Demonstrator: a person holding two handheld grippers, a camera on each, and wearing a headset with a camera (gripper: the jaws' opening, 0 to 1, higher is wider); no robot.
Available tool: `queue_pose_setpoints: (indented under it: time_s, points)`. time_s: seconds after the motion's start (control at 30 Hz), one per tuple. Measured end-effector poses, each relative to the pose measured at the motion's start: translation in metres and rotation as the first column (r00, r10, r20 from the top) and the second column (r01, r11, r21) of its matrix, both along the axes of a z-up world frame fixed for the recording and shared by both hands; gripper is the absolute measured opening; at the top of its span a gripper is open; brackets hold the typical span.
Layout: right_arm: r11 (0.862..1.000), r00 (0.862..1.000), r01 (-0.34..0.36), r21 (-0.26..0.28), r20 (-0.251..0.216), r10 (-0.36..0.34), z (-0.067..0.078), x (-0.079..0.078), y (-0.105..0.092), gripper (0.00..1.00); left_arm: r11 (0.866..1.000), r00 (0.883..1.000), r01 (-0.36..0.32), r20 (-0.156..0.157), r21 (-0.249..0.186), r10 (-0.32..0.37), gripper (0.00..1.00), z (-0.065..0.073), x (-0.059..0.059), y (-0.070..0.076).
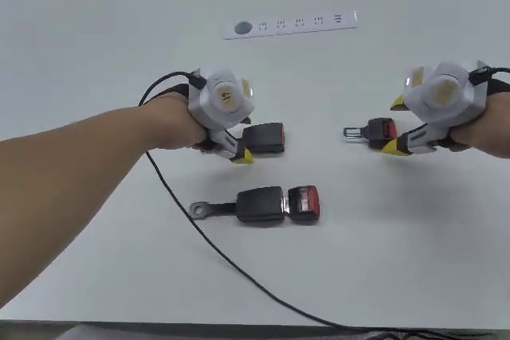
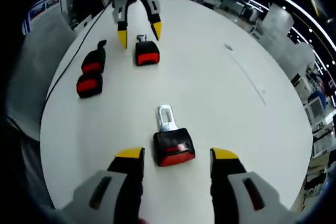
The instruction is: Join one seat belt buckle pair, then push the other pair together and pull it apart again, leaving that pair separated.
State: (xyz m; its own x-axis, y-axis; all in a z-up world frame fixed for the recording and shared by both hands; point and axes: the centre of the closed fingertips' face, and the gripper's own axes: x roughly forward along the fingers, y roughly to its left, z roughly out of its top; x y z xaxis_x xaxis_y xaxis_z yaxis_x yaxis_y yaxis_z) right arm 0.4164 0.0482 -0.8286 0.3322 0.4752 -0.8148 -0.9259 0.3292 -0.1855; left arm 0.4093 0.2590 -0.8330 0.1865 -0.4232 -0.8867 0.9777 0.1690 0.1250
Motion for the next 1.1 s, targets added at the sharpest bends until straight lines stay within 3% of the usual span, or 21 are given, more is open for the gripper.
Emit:
queue_pose_setpoints:
  time_s: [0.17, 0.27, 0.33, 0.4, 0.53, 0.6, 0.73, 0.8, 0.9, 0.97, 1.0, 1.1]
  points:
    - [0.995, 0.998, 0.057, 0.077, 0.008, -0.058, 0.019, -0.018, 0.000, 0.56, 0.994, 0.997, -0.079, 0.019, -0.070, 0.080, 0.52, 0.024, -0.019, 0.011]
    - [0.988, 0.996, 0.088, 0.128, 0.004, -0.089, 0.028, -0.030, 0.002, 0.57, 0.989, 0.993, -0.116, 0.007, -0.094, 0.117, 0.54, 0.032, -0.038, 0.019]
    - [0.976, 0.991, 0.134, 0.174, -0.030, -0.131, 0.034, -0.041, 0.003, 0.57, 0.974, 0.982, -0.191, -0.016, -0.119, 0.190, 0.53, 0.036, -0.048, 0.028]
    - [0.973, 0.991, 0.130, 0.188, -0.010, -0.131, 0.040, -0.046, 0.003, 0.59, 0.962, 0.974, -0.227, -0.029, -0.151, 0.225, 0.54, 0.040, -0.056, 0.032]
    - [0.963, 0.990, 0.139, 0.233, -0.012, -0.140, 0.049, -0.064, 0.005, 0.64, 0.948, 0.965, -0.261, -0.026, -0.182, 0.261, 0.63, 0.049, -0.074, 0.044]
    - [0.954, 0.990, 0.139, 0.266, -0.009, -0.142, 0.055, -0.072, 0.008, 0.67, 0.934, 0.955, -0.297, -0.042, -0.196, 0.295, 0.69, 0.053, -0.084, 0.051]
    - [0.953, 0.990, 0.133, 0.273, -0.001, -0.138, 0.057, -0.088, 0.006, 0.72, 0.906, 0.933, -0.356, -0.030, -0.228, 0.359, 0.76, 0.062, -0.094, 0.068]
    - [0.952, 0.989, 0.147, 0.269, -0.031, -0.144, 0.054, -0.099, 0.003, 0.70, 0.886, 0.917, -0.393, -0.035, -0.246, 0.397, 0.78, 0.065, -0.103, 0.079]
    - [0.950, 0.989, 0.147, 0.274, -0.025, -0.146, 0.055, -0.106, 0.001, 0.75, 0.872, 0.905, -0.417, -0.036, -0.257, 0.423, 0.80, 0.065, -0.112, 0.090]
    - [0.945, 0.986, 0.165, 0.283, -0.036, -0.162, 0.056, -0.112, -0.002, 0.79, 0.842, 0.881, -0.464, -0.047, -0.274, 0.471, 0.83, 0.064, -0.119, 0.102]
    - [0.944, 0.986, 0.167, 0.284, -0.037, -0.164, 0.056, -0.113, -0.002, 0.81, 0.834, 0.874, -0.477, -0.051, -0.279, 0.483, 0.85, 0.064, -0.121, 0.105]
    - [0.933, 0.980, 0.199, 0.300, -0.048, -0.194, 0.058, -0.115, -0.005, 0.90, 0.820, 0.864, -0.496, -0.061, -0.285, 0.501, 0.89, 0.062, -0.130, 0.112]
